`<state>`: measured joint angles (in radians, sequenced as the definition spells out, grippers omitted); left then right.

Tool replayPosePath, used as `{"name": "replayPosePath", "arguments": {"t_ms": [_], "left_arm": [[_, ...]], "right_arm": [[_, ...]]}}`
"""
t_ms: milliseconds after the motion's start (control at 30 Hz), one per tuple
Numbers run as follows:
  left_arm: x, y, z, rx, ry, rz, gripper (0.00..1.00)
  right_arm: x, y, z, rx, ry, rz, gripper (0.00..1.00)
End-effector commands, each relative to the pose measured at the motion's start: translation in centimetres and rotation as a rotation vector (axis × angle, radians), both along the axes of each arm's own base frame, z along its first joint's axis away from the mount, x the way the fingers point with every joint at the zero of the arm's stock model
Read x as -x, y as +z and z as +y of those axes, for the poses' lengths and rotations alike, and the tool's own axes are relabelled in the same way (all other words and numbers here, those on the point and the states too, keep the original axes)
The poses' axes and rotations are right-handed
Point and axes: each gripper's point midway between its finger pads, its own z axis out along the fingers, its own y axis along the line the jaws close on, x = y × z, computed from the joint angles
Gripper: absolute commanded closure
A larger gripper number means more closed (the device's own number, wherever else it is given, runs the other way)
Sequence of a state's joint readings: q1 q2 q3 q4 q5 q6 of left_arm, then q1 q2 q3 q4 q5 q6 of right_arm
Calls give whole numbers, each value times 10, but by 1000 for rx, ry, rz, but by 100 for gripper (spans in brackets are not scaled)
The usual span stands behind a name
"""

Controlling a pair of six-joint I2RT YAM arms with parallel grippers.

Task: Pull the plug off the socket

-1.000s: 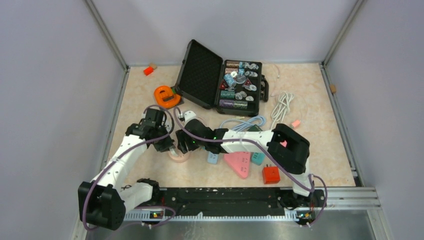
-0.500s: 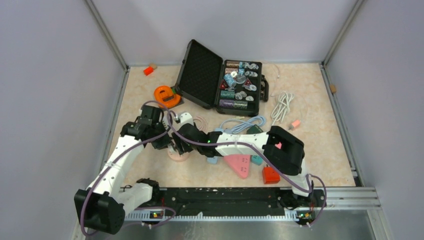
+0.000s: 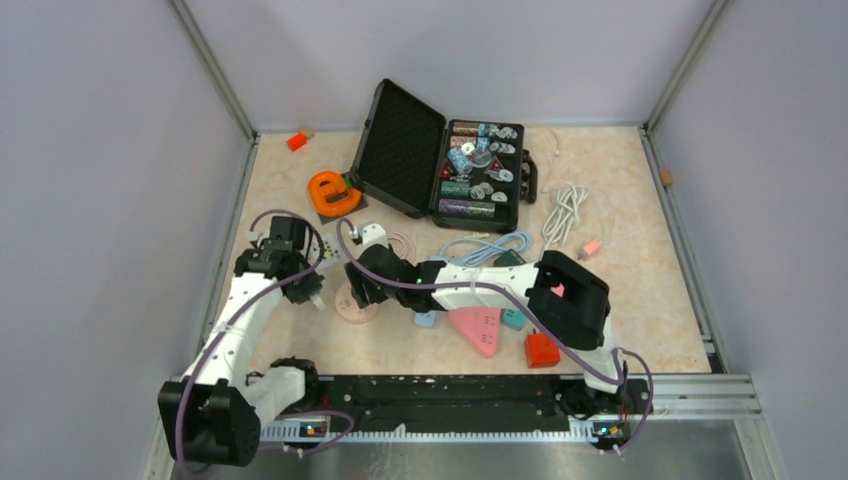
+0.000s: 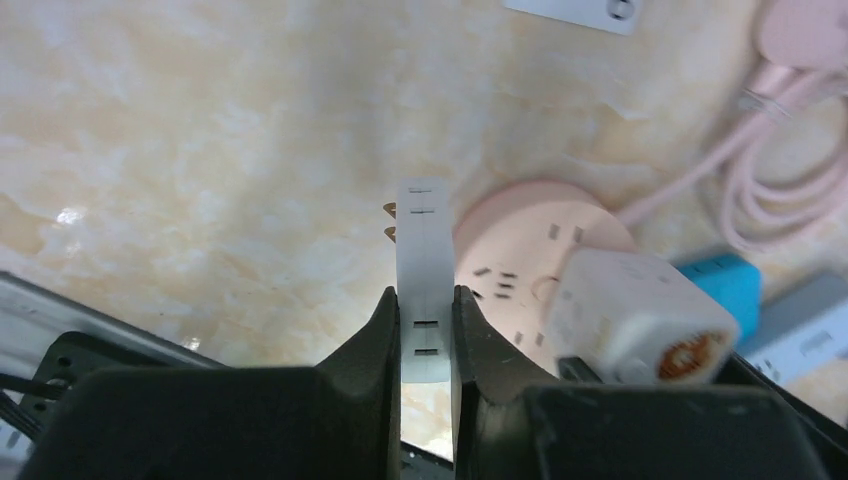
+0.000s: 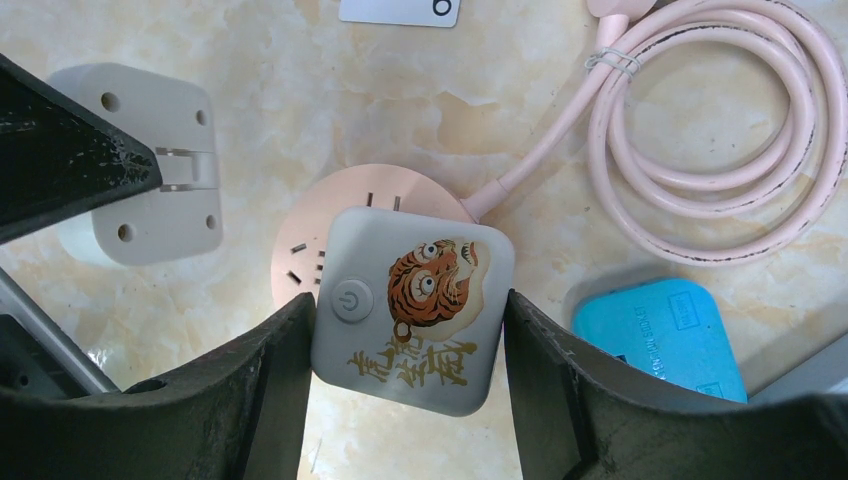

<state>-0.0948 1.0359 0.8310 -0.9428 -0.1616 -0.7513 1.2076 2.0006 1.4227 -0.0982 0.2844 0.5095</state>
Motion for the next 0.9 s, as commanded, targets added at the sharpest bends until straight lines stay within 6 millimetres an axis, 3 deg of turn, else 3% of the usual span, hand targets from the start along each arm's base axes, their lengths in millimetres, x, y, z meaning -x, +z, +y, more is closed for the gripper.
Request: {"name": "replayPosePath", "arguments": {"t_ms": [0, 233, 500, 600, 800, 867], "left_arm": [[5, -14, 29, -82, 160, -1, 99], [16, -26, 52, -191, 280, 46, 89], [14, -52, 42, -151, 233, 96, 64], [4, -47, 35, -118, 203, 71, 55], [-18, -20, 20, -37, 135, -41, 31], [-21, -14, 13, -4, 103, -67, 29]], "right_arm": [[12, -14, -16, 53, 17, 87, 78], [13, -18, -17, 52, 19, 105, 77], [12, -21, -18, 52, 20, 116, 77], [13, -22, -17, 56, 24, 119, 77], [12, -21, -19, 68, 19, 118, 74], [12, -19, -18, 66, 21, 119, 72]]}}
